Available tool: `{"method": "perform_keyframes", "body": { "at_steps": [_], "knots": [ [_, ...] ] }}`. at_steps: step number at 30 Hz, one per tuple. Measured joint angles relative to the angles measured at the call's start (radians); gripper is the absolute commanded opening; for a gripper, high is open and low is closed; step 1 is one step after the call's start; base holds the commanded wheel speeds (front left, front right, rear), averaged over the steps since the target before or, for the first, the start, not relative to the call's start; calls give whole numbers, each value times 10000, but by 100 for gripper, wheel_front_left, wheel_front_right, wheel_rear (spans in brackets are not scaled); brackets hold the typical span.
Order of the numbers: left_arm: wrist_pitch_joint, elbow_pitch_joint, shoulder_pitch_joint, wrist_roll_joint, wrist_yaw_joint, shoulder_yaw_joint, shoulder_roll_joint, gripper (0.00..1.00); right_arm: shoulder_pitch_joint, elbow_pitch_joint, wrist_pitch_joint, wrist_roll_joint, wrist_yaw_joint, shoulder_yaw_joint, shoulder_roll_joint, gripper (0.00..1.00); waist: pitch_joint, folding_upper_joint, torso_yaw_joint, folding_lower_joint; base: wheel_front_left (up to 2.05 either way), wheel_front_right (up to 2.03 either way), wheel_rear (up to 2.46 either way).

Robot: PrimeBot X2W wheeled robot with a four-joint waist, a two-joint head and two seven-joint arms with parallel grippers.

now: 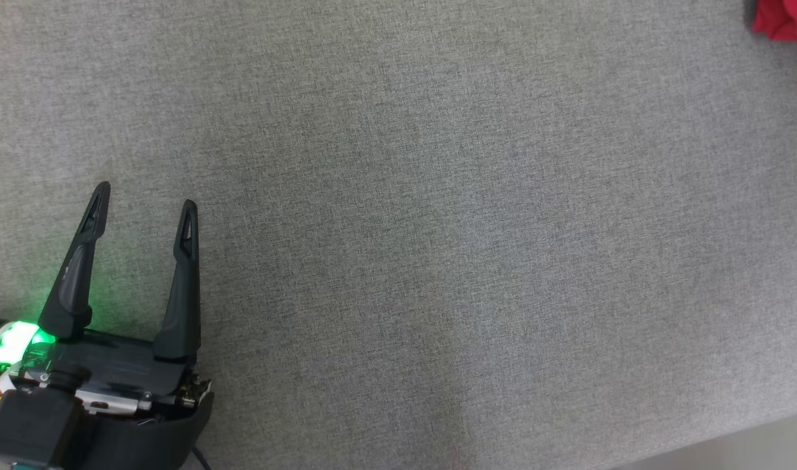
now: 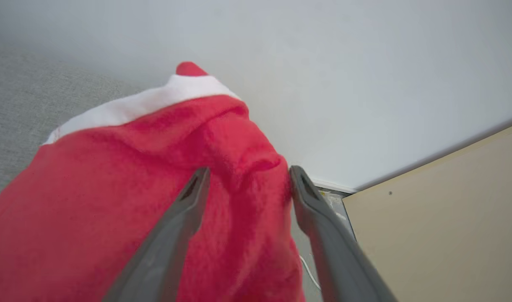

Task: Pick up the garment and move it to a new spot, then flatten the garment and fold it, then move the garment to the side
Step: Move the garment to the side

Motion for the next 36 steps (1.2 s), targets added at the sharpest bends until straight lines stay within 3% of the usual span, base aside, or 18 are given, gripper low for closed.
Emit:
{"method": "perform_keyframes", "body": {
  "at_steps": [7, 11, 12, 19, 26, 36],
  "knots": [
    [-59, 454, -7, -165, 102, -33, -117, 100, -35, -123, -593, -144, 0, -621, 10, 100, -343, 1, 73, 0, 0, 0, 0],
    [-100, 869, 120, -301, 176, 13, -274, 100, 430, -1417, -633, -288, 0, -988, 132, 100, -767, 1, 139, 1, 0, 0, 0],
    [-115, 1074, 254, -385, 251, 92, -345, 100, 911, -2249, -635, -341, 0, -1365, 211, 100, -1034, 1, 175, 1, 0, 0, 0],
    [-127, 1411, 1024, -713, 355, 575, -731, 100, 3484, -4834, -637, -451, 0, -2909, 1062, 100, -2226, 1, 314, 1, 0, 0, 0],
    [-128, 1862, 1769, -882, 301, 913, -1028, 100, 6210, -6625, -652, -510, 0, -3962, 1918, 100, -3598, 0, 483, -1, 0, 0, 0],
    [-128, 2556, 2340, -926, 148, 1045, -1360, 100, 9611, -8698, -656, -441, 0, -4623, 2619, 100, -5319, 0, 901, -2, 0, 0, 0]
  ]
}}
